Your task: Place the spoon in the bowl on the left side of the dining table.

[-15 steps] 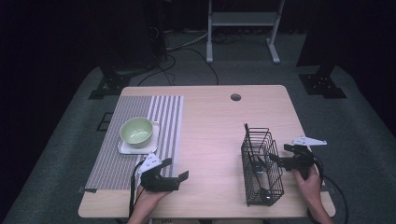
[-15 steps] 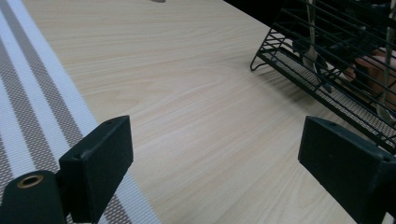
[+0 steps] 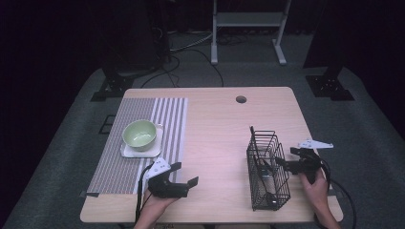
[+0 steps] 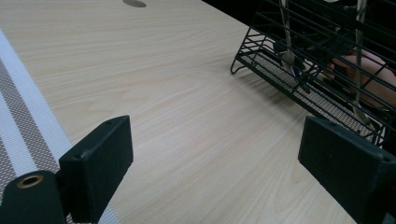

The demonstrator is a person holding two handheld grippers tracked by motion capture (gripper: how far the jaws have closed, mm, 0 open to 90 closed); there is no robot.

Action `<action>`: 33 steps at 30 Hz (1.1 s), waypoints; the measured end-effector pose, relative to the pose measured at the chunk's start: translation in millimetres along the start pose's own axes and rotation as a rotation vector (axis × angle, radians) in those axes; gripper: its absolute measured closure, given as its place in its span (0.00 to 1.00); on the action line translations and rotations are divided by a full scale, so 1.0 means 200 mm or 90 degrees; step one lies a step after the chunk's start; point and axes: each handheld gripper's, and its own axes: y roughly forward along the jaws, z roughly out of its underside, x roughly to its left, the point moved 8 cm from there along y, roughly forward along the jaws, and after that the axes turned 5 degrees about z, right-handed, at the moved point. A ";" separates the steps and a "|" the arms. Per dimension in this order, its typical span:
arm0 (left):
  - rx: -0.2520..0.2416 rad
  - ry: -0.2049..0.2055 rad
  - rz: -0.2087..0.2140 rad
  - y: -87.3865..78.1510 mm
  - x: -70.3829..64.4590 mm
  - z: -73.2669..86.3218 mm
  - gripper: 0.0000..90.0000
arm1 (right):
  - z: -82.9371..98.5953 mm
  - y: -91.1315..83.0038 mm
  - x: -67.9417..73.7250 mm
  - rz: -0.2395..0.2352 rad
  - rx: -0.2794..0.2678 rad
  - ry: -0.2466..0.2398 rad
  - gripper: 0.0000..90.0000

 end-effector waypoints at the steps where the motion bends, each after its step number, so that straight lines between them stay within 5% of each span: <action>1: 0.001 0.001 0.001 0.00 0.00 0.00 0.10 | 0.00 0.00 0.00 0.000 0.000 -0.001 0.14; 18: -0.007 0.008 0.033 0.04 -0.07 -0.09 0.10 | 0.00 0.00 0.00 0.002 0.005 -0.004 0.14; 33: -0.009 0.038 0.098 0.16 -0.25 -0.22 0.10 | 0.00 0.00 0.00 -0.002 0.003 -0.003 0.14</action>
